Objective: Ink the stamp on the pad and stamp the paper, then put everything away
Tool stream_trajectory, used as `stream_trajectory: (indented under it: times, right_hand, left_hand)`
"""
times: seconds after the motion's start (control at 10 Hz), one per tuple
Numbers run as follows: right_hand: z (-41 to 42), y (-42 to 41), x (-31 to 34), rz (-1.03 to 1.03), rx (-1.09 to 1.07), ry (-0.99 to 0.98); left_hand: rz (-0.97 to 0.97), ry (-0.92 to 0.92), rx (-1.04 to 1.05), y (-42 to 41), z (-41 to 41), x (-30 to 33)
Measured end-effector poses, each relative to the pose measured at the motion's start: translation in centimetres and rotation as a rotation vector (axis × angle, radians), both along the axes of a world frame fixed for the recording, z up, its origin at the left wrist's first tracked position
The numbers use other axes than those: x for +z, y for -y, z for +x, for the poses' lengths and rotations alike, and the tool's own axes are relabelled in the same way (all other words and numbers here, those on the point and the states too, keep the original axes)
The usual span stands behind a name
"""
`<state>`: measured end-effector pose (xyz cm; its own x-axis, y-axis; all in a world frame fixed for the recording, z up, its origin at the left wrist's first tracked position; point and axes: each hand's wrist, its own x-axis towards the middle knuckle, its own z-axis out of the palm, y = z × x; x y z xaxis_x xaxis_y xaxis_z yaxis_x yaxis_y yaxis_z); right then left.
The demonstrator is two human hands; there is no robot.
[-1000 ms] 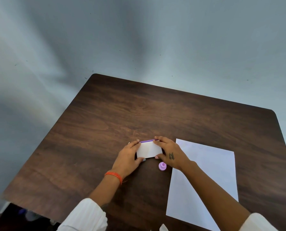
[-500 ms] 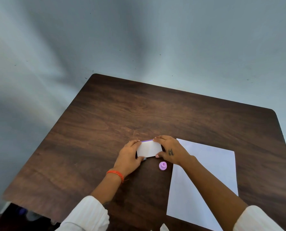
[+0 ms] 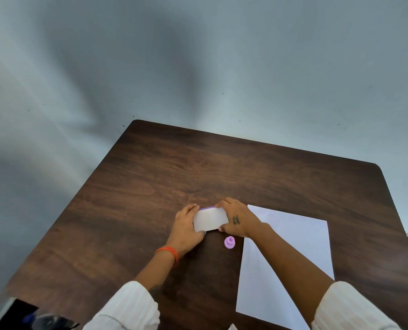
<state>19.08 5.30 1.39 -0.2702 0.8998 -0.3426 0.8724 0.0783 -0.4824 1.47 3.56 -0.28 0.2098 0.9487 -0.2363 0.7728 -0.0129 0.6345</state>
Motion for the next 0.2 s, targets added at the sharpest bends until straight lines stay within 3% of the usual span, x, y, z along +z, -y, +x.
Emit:
stream_trajectory:
  times: [0.2]
  right_hand:
    - [1.03, 0.23, 0.87, 0.099, -0.113, -0.038]
  left_hand:
    - [0.016, -0.011, 0.017, -0.06, -0.27, 0.72]
